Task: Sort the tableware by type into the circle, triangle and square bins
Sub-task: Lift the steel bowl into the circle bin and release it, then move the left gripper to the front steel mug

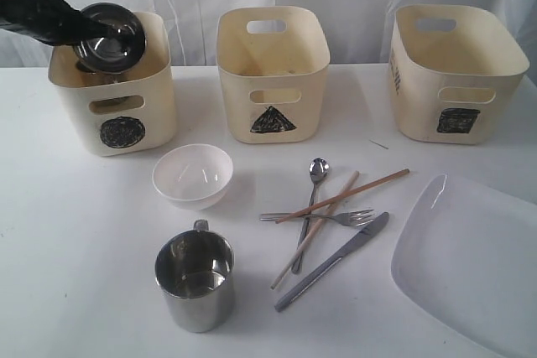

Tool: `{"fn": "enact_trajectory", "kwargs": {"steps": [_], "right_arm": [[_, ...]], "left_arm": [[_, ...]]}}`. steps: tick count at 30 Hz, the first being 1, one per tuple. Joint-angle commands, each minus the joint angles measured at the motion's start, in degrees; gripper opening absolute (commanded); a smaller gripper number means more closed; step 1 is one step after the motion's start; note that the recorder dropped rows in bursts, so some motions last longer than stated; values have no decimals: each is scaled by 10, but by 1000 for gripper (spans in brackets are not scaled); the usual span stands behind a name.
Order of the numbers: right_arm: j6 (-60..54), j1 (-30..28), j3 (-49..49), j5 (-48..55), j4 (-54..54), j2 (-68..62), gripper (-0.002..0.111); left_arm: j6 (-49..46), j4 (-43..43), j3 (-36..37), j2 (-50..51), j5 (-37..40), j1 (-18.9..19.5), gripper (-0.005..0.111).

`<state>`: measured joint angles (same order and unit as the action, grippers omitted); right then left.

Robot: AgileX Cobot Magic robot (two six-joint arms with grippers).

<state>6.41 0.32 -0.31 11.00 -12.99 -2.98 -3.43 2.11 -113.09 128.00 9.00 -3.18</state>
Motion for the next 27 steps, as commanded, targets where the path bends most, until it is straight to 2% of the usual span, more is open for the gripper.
{"fn": "enact_trajectory", "kwargs": {"steps": [1, 16, 22, 27], "right_arm": [[-1, -3, 3, -3, -2, 3, 0], [-1, -3, 3, -3, -2, 3, 0], [-1, -3, 3, -3, -2, 3, 0], [-1, -3, 3, -3, -2, 3, 0]], "left_arm": [[5, 8, -3, -12, -7, -9, 40], [12, 18, -3, -73, 54, -9, 42], [-13, 91, -3, -115, 170, -11, 42], [-145, 214, 8, -150, 275, -30, 41]]}}
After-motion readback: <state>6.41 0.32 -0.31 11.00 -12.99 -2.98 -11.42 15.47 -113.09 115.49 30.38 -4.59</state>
